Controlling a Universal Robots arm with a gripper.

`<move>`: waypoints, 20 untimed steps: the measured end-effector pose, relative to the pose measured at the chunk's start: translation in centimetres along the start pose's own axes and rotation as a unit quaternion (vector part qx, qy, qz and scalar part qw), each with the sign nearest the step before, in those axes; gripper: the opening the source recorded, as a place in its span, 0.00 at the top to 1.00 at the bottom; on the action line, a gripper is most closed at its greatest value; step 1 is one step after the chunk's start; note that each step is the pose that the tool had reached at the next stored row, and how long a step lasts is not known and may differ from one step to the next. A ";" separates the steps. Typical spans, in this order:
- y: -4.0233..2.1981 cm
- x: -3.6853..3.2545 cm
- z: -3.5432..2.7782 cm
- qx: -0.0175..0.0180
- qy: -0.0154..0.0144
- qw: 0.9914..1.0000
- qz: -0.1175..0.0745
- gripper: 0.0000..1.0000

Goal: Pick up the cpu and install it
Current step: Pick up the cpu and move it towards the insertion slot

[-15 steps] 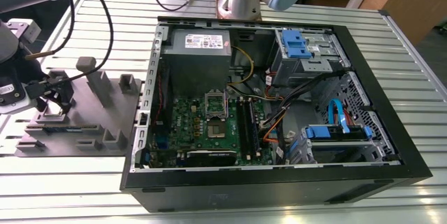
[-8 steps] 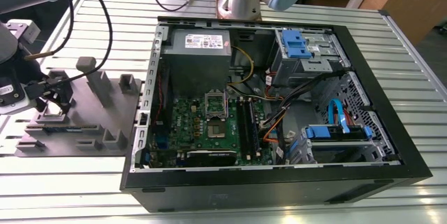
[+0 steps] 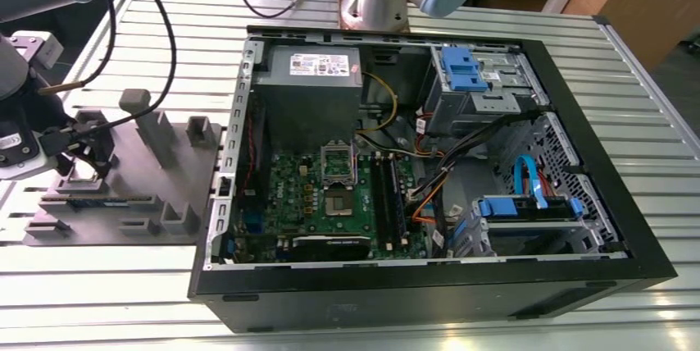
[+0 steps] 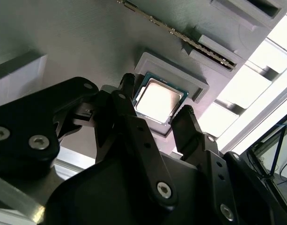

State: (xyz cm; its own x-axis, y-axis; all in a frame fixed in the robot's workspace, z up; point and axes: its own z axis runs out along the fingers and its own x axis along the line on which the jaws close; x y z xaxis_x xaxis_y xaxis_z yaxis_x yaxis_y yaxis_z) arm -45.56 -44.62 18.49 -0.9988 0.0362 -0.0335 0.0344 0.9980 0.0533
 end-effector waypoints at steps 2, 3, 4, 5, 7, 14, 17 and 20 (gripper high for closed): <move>0.00 0.01 0.01 0.000 0.000 1.000 0.000 0.40; 0.00 0.01 0.00 0.000 0.000 1.000 0.000 0.40; 0.00 0.01 0.02 0.000 0.000 1.000 0.000 0.40; -0.01 0.01 0.09 0.000 0.000 1.000 0.000 0.40; -0.01 0.02 0.12 0.000 0.000 1.000 0.000 0.40; -0.01 0.03 0.14 0.000 0.000 1.000 0.000 0.40; -0.01 0.04 0.15 0.000 0.000 1.000 0.000 0.40; -0.01 0.04 0.15 0.000 0.000 1.000 0.000 0.40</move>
State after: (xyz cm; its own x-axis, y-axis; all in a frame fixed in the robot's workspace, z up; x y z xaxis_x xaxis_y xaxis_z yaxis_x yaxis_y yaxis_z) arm -45.60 -44.61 18.33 -0.9988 0.0362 -0.0335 0.0344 0.9980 0.0533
